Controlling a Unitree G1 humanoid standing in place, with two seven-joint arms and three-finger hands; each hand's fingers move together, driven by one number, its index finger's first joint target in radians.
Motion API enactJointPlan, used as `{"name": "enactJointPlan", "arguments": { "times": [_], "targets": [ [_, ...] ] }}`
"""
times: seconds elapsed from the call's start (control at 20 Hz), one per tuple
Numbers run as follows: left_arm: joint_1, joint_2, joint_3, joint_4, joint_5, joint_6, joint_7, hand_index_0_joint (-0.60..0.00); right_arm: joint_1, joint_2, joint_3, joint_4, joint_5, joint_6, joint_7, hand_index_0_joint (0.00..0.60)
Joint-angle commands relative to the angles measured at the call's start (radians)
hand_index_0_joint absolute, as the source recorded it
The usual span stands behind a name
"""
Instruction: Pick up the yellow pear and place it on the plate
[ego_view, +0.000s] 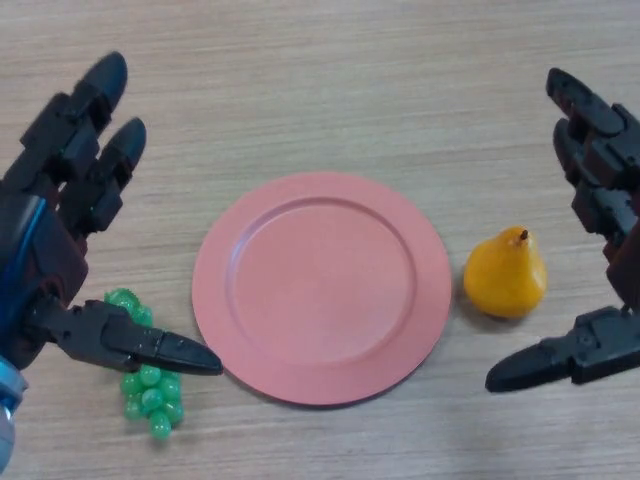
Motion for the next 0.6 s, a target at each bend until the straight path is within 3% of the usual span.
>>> {"name": "enactJointPlan", "arguments": {
  "times": [0.05,0.25,0.6],
  "targets": [
    [-0.018,0.029,0.039,-0.021,0.046,-0.186,-0.003,0.0,-0.073,-0.045,-0.049,0.061,0.039,-0.241,-0.034,0.0],
    [-0.014,0.016,0.0,0.018,0.063,-0.254,0.022,0.0,-0.135,-0.063,-0.035,0.358,-0.041,-0.507,-0.023,0.0],
    [-0.012,0.015,0.014,0.013,0.026,-0.221,0.043,0.0,-0.282,-0.084,-0.002,0.837,-0.134,-0.771,-0.069,0.0]
  ]
}}
